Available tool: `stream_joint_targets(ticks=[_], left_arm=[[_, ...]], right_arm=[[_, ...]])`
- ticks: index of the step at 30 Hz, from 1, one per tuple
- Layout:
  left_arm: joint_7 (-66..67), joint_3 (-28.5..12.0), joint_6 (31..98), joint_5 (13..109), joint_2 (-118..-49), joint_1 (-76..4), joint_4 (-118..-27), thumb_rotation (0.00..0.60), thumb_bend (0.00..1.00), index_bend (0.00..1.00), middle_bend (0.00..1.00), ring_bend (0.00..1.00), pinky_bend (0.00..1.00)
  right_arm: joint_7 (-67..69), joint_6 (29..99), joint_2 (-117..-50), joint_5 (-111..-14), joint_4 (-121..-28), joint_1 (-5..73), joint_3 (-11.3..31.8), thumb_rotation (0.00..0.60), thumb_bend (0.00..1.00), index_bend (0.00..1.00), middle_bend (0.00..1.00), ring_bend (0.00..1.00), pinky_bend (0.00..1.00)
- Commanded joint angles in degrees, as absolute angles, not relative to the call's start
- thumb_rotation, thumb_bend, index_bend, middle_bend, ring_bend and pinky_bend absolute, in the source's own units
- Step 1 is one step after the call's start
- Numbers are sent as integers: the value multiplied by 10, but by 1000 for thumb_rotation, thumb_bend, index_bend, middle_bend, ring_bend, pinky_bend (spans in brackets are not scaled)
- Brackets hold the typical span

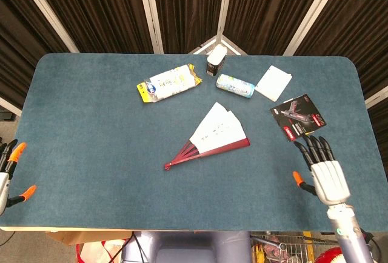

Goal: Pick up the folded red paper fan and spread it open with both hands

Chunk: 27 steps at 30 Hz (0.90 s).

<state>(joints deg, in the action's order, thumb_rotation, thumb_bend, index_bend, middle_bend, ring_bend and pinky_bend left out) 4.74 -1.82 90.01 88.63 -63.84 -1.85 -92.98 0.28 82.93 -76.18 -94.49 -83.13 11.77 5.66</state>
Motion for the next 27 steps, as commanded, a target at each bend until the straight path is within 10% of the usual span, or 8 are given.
stream_joint_targets(ticks=[1,27], left_arm=[[50,-18,901,887,-640,-18,-930,600,0,0,0,0,0],[59,-22,883,879,-648,-29,-929,600,0,0,0,0,0]], right_arm=[[7,804,-791,-946,-811,145,67,600,350,148,59,17,0],[-48,701,-1079,-891,-631,275,95,600,350,221,69,19,0]])
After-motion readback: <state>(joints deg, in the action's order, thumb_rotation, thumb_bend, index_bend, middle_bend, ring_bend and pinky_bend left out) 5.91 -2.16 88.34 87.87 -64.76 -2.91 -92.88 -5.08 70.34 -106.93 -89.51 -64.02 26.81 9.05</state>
